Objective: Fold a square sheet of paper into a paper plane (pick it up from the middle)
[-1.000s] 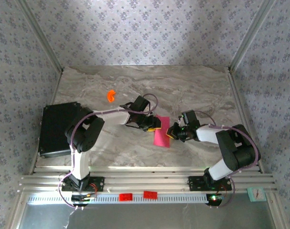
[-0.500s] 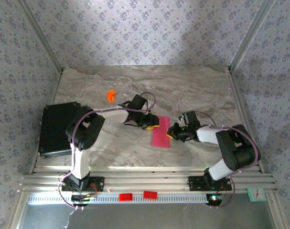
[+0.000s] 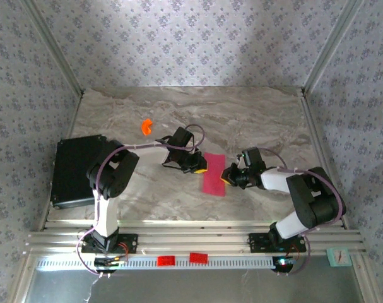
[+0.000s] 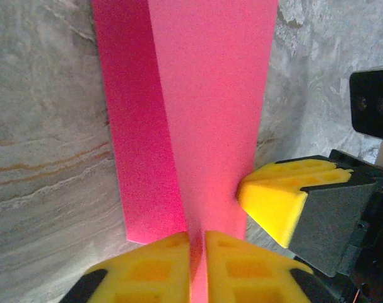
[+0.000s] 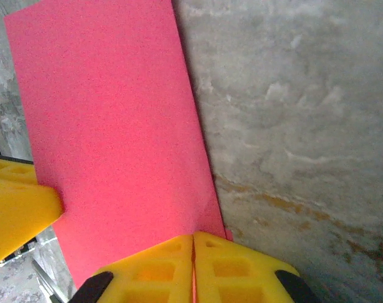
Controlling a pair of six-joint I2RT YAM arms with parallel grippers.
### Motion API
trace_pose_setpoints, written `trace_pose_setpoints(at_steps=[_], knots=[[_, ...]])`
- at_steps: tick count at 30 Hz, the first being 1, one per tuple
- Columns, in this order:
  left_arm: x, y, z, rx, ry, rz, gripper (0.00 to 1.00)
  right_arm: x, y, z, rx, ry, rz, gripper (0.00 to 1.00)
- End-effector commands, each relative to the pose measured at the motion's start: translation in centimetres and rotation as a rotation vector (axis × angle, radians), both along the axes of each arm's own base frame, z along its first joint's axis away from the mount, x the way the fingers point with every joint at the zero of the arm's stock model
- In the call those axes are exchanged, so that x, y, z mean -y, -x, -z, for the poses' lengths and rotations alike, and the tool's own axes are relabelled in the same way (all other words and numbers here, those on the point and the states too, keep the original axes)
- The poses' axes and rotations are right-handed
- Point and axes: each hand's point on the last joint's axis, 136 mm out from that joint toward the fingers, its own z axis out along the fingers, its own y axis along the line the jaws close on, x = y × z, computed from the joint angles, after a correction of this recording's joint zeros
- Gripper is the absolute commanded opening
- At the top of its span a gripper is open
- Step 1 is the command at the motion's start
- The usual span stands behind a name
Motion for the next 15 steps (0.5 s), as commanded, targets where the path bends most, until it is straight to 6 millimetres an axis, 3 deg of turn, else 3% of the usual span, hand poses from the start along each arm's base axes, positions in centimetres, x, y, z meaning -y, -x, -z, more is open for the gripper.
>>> trace_pose_setpoints(at_steps=[1,7,13,15], knots=[[-0.3,0.3,-0.1,-0.01,0.0,0.008,0.11,1.1,1.0,0.3,-0.02,0.043,0.015,0.13],[-2.0,-0.1,-1.7,-0.011,0.013,-0.033,0.07,1.7,0.3,-3.1,0.131,0.096,-0.02,0.39],[-4.1,0.5,-2.4,-0.042,0.006,-0.014,0.07,0.9,0.6,-5.6,0.323,0.2,-0.116,0.46],[-4.8,0.5,-2.4,-0.055,-0.004,-0.017,0.07,-0.5,1.2,-6.1,0.447,0.297,-0.229,0.49]])
